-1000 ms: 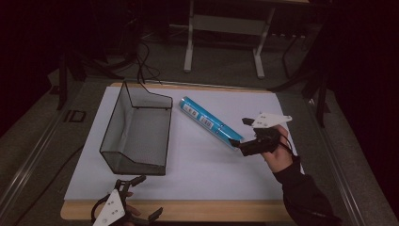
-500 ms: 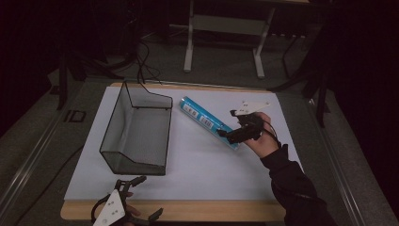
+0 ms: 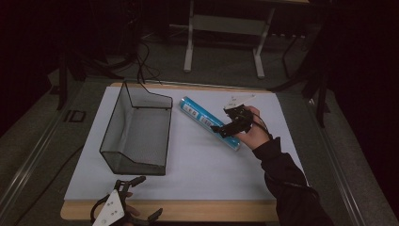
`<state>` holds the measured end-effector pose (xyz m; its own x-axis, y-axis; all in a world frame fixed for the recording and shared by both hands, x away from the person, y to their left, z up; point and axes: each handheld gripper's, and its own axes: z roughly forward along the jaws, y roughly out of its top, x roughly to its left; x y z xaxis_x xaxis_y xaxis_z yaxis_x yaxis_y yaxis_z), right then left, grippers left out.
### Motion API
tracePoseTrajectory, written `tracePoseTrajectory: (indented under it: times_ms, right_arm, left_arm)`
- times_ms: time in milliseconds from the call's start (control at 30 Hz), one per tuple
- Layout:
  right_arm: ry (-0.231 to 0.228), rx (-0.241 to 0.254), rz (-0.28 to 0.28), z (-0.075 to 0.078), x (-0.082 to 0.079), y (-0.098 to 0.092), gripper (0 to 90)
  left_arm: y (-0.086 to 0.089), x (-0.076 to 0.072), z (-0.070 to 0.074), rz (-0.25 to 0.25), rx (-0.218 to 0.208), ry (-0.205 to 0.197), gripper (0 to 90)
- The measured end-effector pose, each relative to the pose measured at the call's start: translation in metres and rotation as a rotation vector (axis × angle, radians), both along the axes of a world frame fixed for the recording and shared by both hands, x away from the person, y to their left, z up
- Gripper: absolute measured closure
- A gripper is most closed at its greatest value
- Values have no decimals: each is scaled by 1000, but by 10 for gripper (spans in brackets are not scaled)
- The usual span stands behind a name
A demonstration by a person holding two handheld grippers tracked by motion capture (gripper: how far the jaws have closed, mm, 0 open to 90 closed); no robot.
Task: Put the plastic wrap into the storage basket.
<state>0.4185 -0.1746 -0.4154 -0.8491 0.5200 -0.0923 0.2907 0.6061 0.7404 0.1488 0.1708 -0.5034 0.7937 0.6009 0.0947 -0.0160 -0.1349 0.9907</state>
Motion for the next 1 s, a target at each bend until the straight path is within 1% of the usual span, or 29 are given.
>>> tracePoseTrajectory:
  times_ms: [33,67,100,133,167,200,233,267,300,400,433,467,500,533,567,600,633,667,700,733,767,800,833,867,900,933,967,1000]
  right_arm:
    - [7,-8,-11,-4,5,2,97]
    - [7,-8,-11,-4,5,2,97]
    - [19,-22,-13,-7,11,3,97]
    - [19,-22,-13,-7,11,3,97]
    - [35,-35,-18,-11,17,5,97]
    - [35,-35,-18,-11,17,5,97]
    - [39,-50,-22,-14,22,7,97]
    - [39,-50,-22,-14,22,7,97]
    - [48,-59,-21,-17,26,10,97]
    - [54,-69,-21,-20,30,12,96]
    - [65,-76,-15,-23,35,16,96]
    - [65,-76,-15,-23,35,16,96]
    - [83,-81,-13,-25,39,18,97]
    - [83,-81,-13,-25,39,18,97]
    - [93,-95,-17,-28,44,21,97]
    - [93,-95,-17,-28,44,21,97]
    - [111,-102,-27,-33,51,24,97]
    - [111,-102,-27,-33,51,24,97]
    - [128,-99,-26,-36,57,25,97]
    - [128,-99,-26,-36,57,25,97]
    - [147,-100,-29,-41,63,26,97]
    - [147,-100,-29,-41,63,26,97]
    - [155,-116,-38,-46,68,27,97]
    - [155,-116,-38,-46,68,27,97]
    - [160,-130,-43,-52,73,29,98]
    - [160,-130,-43,-52,73,29,98]
    - [175,-140,-47,-57,77,30,102]
    - [175,-140,-47,-57,77,30,102]
  left_arm:
    - [1,0,0,5,0,-5,11]
    - [1,0,0,5,0,-5,11]
    - [1,0,0,9,2,-3,11]
    - [1,0,0,9,2,-3,11]
    - [1,-1,0,10,6,-4,11]
    - [1,-1,0,10,6,-4,11]
    - [0,-1,0,8,6,-3,11]
    - [0,-1,0,8,6,-3,11]
    - [0,-1,0,8,7,-1,11]
    - [1,-1,0,9,7,0,11]
    - [1,-2,0,8,6,1,11]
    - [1,-2,0,8,6,1,11]
    - [1,-2,0,8,5,1,11]
    - [1,-2,0,8,5,1,11]
    - [1,-2,0,6,6,1,11]
    - [1,-2,0,6,6,1,11]
    - [1,-2,0,6,6,1,11]
    - [1,-2,0,6,7,2,11]
    - [1,-2,0,5,7,1,11]
    - [1,-2,0,5,7,1,11]
    - [1,-2,-1,5,5,3,11]
    - [1,-2,-1,5,5,3,11]
    - [2,-2,-1,4,4,5,11]
    - [2,-2,-1,4,4,5,11]
    - [2,-2,-1,4,4,5,11]
    - [2,-2,-1,4,4,5,11]
    - [2,-3,-1,5,5,5,11]
    - [2,-3,-1,5,5,5,11]
